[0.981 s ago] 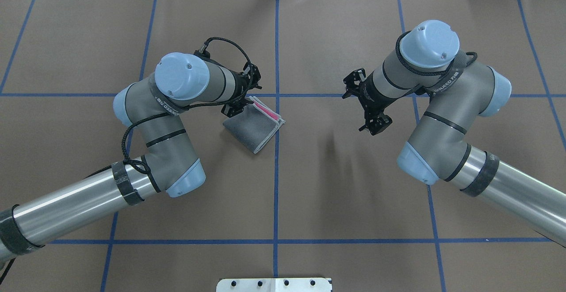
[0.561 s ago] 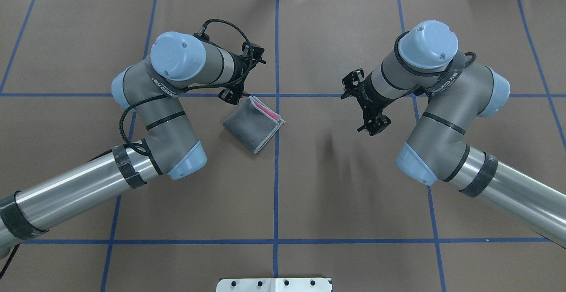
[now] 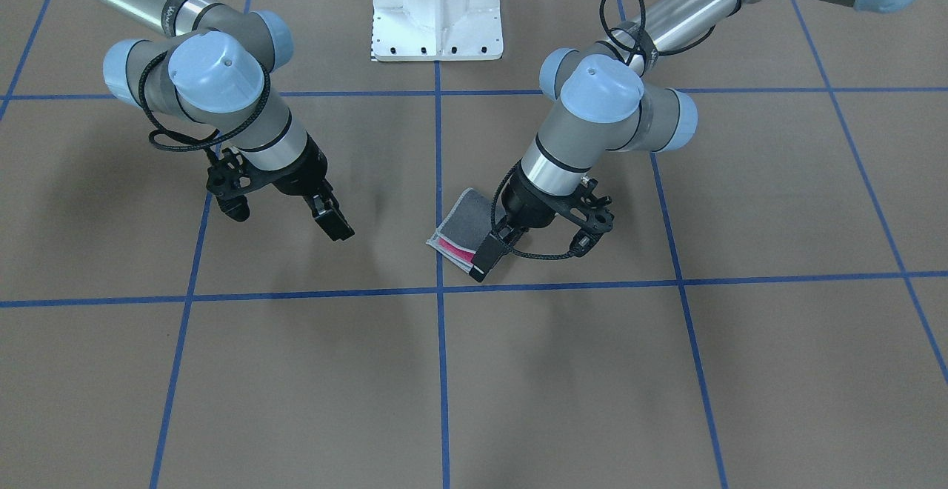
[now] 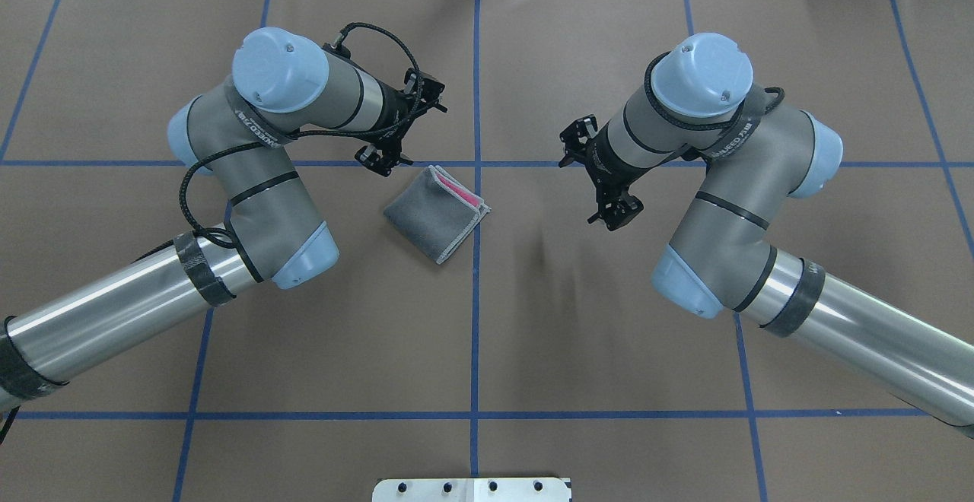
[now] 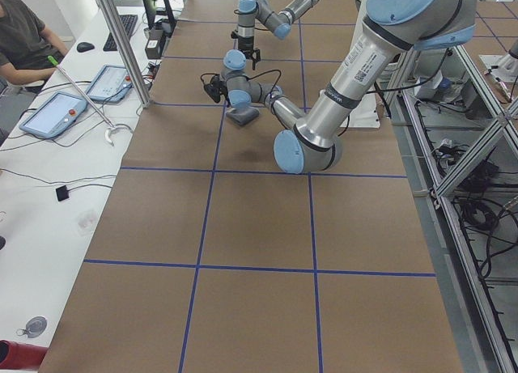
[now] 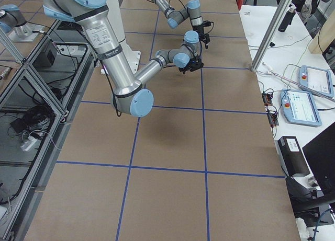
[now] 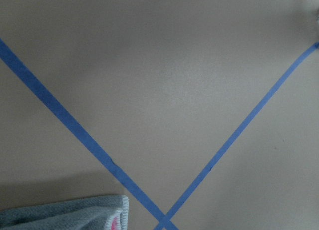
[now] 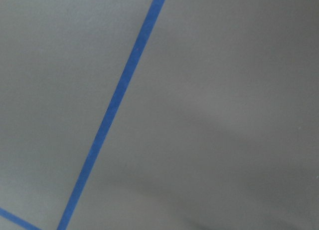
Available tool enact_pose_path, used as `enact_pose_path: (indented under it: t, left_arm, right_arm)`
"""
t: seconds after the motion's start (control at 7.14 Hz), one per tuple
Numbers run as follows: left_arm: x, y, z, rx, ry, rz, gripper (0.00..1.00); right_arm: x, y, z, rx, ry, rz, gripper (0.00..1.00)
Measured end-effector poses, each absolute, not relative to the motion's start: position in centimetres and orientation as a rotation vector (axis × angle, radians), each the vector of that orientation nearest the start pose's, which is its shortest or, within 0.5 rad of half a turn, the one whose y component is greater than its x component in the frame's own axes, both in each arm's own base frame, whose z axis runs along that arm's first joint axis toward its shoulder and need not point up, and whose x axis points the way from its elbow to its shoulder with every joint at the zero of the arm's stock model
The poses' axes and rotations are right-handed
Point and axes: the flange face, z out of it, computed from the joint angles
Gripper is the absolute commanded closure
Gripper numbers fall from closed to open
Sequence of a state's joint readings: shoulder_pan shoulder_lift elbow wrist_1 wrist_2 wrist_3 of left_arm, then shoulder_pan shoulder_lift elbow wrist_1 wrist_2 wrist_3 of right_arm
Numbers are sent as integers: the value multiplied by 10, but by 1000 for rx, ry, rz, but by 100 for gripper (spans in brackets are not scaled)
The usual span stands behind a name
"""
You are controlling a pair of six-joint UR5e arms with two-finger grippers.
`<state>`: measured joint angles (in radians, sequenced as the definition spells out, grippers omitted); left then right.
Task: Fold towel twice with both arms
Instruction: 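Grasp the folded towel's edge with the right gripper while the left gripper withdraws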
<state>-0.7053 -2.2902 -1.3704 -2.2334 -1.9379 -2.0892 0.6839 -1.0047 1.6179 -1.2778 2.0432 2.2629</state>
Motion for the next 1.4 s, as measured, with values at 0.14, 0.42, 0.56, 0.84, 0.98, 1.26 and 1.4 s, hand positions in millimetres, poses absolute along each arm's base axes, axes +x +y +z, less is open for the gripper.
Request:
enact_pose_path:
  t: [0.14, 0.42, 0.56, 0.84, 0.98, 1.26, 1.4]
  left_arm:
    - [480, -560, 247, -248, 1226, -814, 0]
    - [416, -557, 288, -266, 1218, -752, 0]
    - [396, -555, 303, -270, 1213, -742, 0]
    - [376, -553, 321, -273, 1202, -750, 0]
    - [373, -552, 325, -273, 1200, -753, 0]
    - [371, -551, 325, -272, 1201, -753, 0]
    - [371, -551, 324, -271, 1203, -753, 0]
  right_arm:
    - [-488, -494, 255, -419, -955, 1041, 0]
    - [-522, -503, 217, -342, -990, 1046, 0]
    - [-536, -508, 201, -304, -1002, 1052, 1]
    - [-563, -518, 190, -316, -1043, 1103, 7]
    - [-576, -522, 189, -359, -1067, 1154, 19]
    - [-591, -517, 185, -362, -1087, 1122, 26]
    - [-596, -511, 187, -326, -1085, 1049, 28]
